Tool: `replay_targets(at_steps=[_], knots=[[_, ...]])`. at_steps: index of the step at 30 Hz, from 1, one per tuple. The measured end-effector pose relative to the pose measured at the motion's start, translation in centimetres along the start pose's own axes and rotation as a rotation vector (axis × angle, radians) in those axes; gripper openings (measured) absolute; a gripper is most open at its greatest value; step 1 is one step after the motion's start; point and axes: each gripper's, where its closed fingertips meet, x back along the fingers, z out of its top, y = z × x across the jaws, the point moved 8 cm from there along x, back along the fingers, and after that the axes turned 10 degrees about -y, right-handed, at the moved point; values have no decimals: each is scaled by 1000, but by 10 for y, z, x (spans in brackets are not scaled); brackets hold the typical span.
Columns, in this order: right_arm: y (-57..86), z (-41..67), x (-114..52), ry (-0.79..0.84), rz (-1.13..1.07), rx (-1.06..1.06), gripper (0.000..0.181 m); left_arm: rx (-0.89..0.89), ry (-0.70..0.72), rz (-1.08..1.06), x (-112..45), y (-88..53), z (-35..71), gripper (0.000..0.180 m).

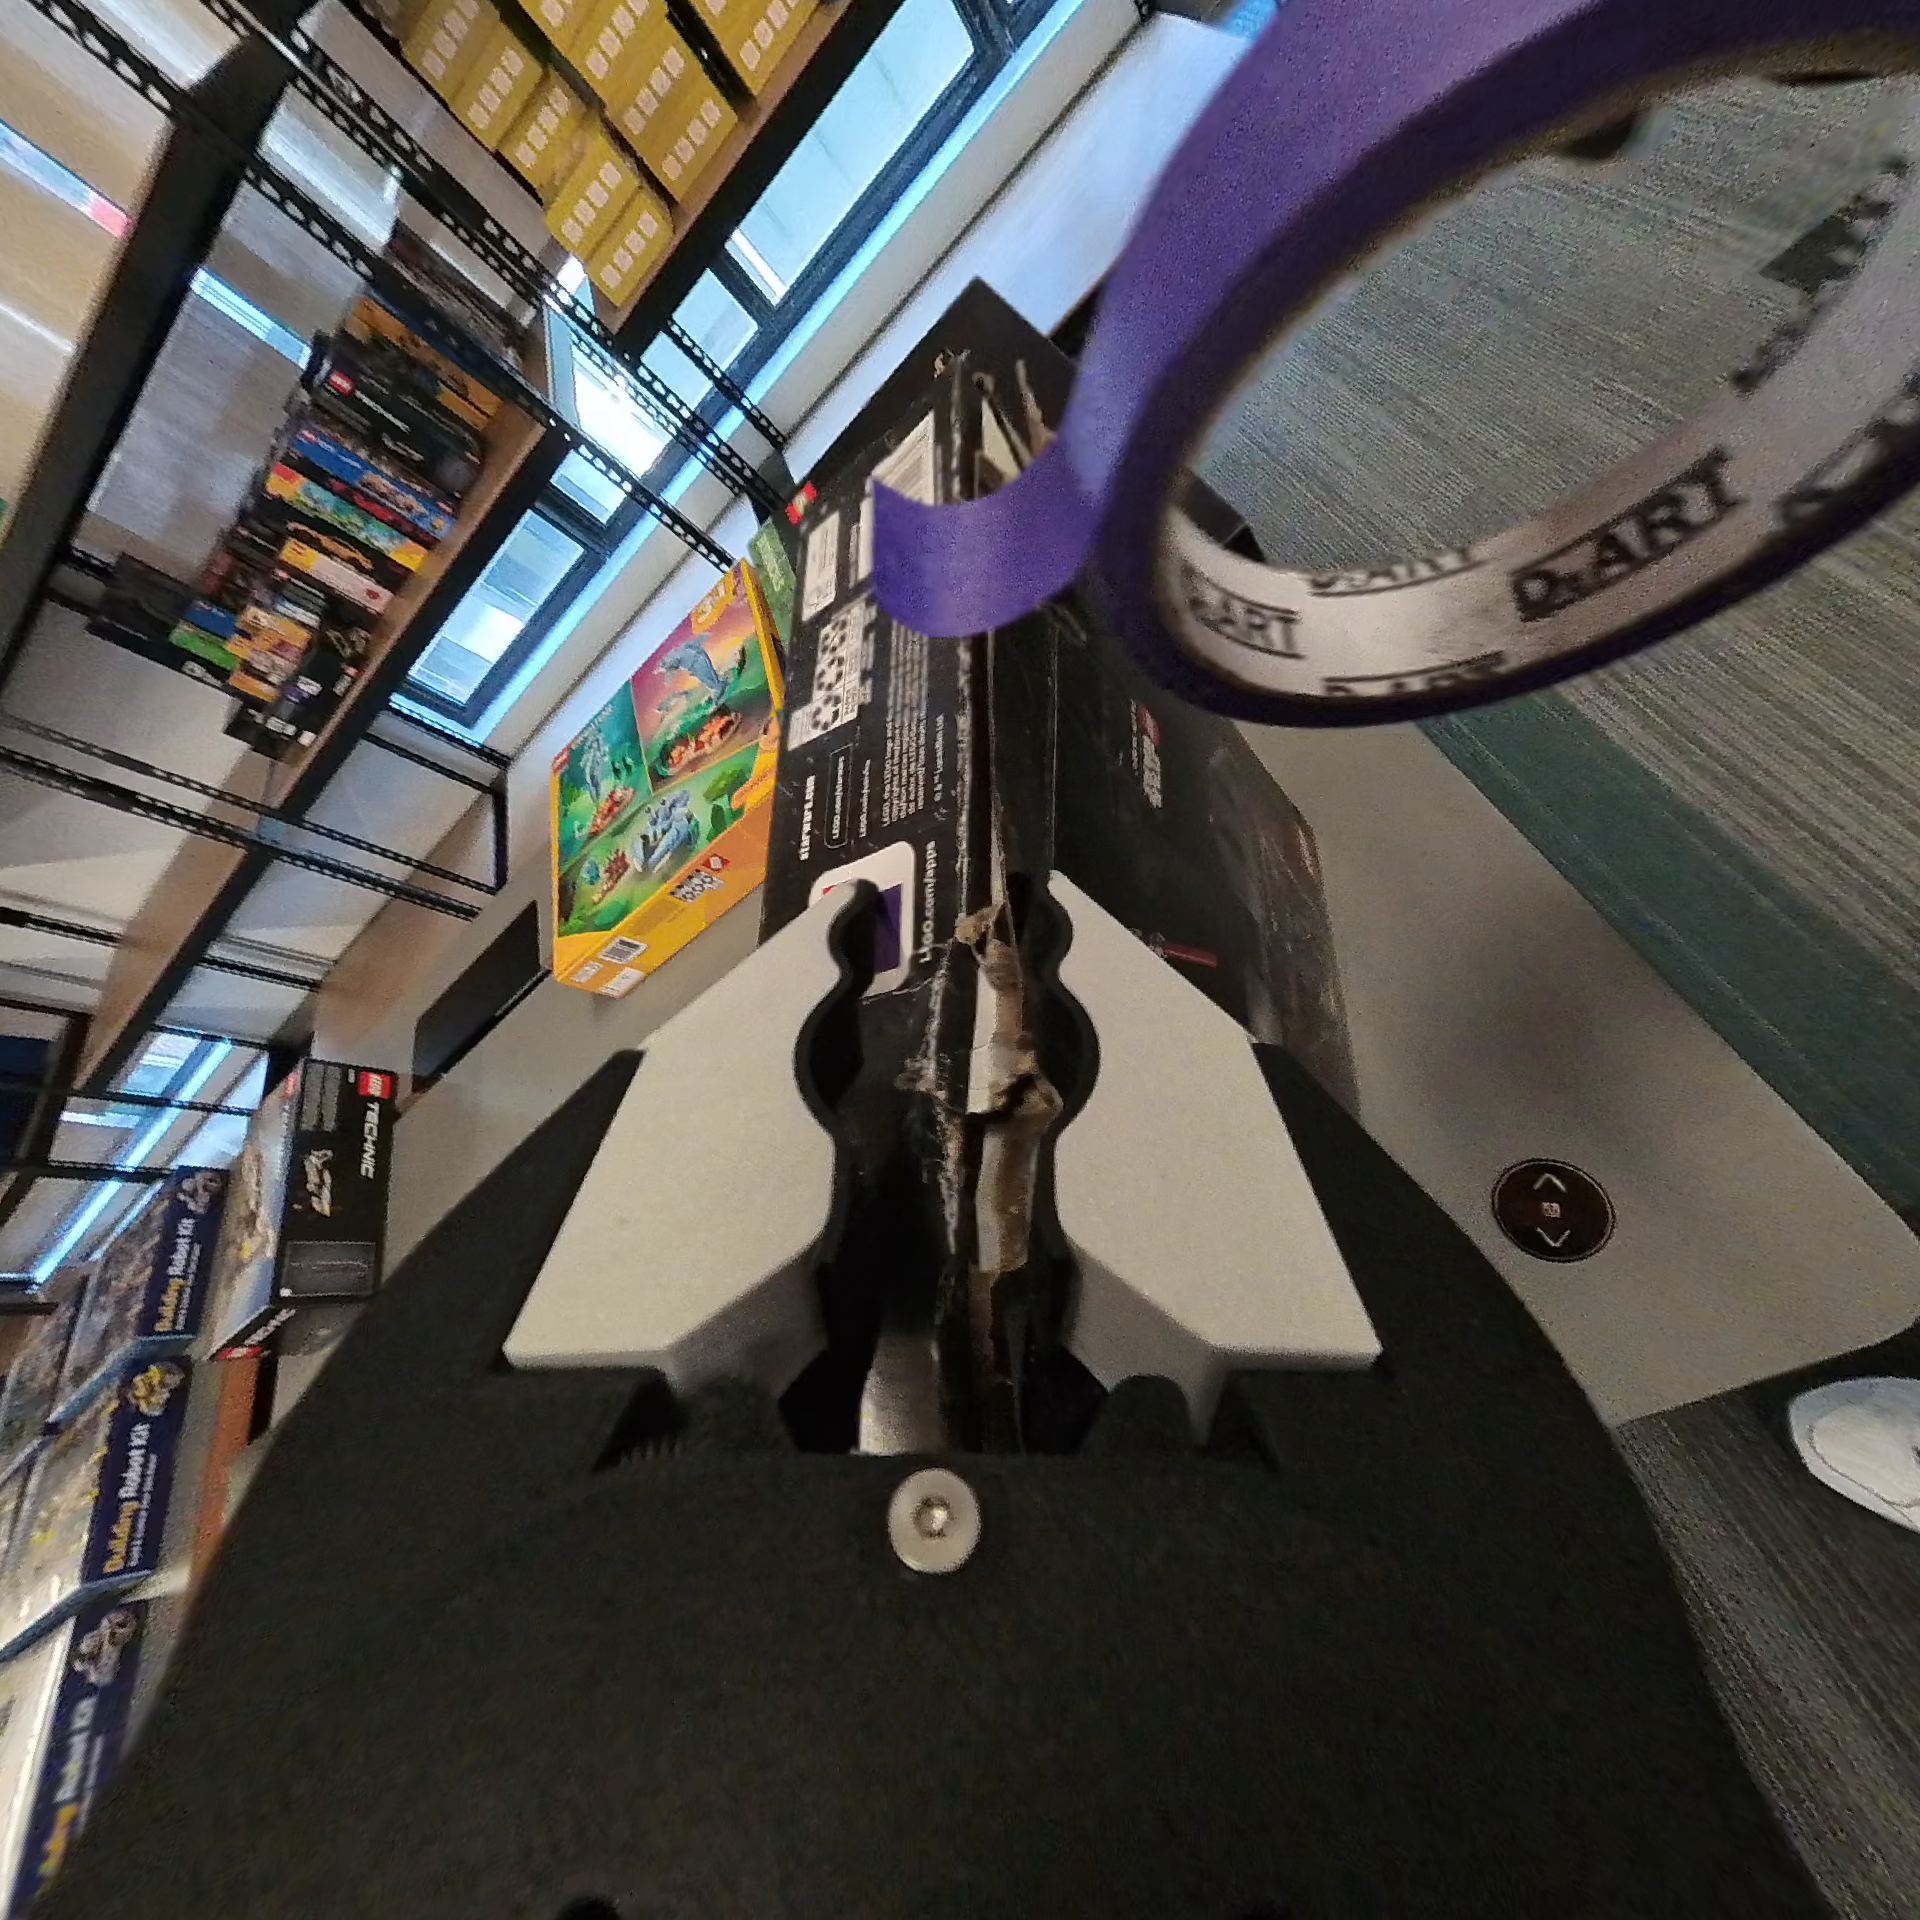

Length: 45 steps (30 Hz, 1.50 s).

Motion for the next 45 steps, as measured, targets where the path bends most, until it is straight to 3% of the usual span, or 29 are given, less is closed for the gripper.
replay_targets(at_steps=[10, 14, 17, 22, 27, 33, 45], knots=[[11, 10, 6, 20, 17, -28, 7, -91, 32, 138, 0, 12, -1, 23], [17, 15, -1, 47, 80, -33, 8, -49, 27, 104, 2, 13, 1, 26], [6, 28, -5, 121, 220, 14, 8, -61, 27, 107, 1, 13, 1, 25], [-10, 60, -6, 227, 252, 208, 8, -75, 37, 124, 1, 14, 1, 25], [15, 88, -25, 97, 101, 193, 8, -55, 33, 105, 1, 13, 2, 25], [16, 90, -32, 50, 79, 139, 9, -40, -5, 89, 5, 14, 2, 25], [17, 90, -28, 65, 114, 72, 8, 30, -37, 64, 28, 10, -7, 27]])
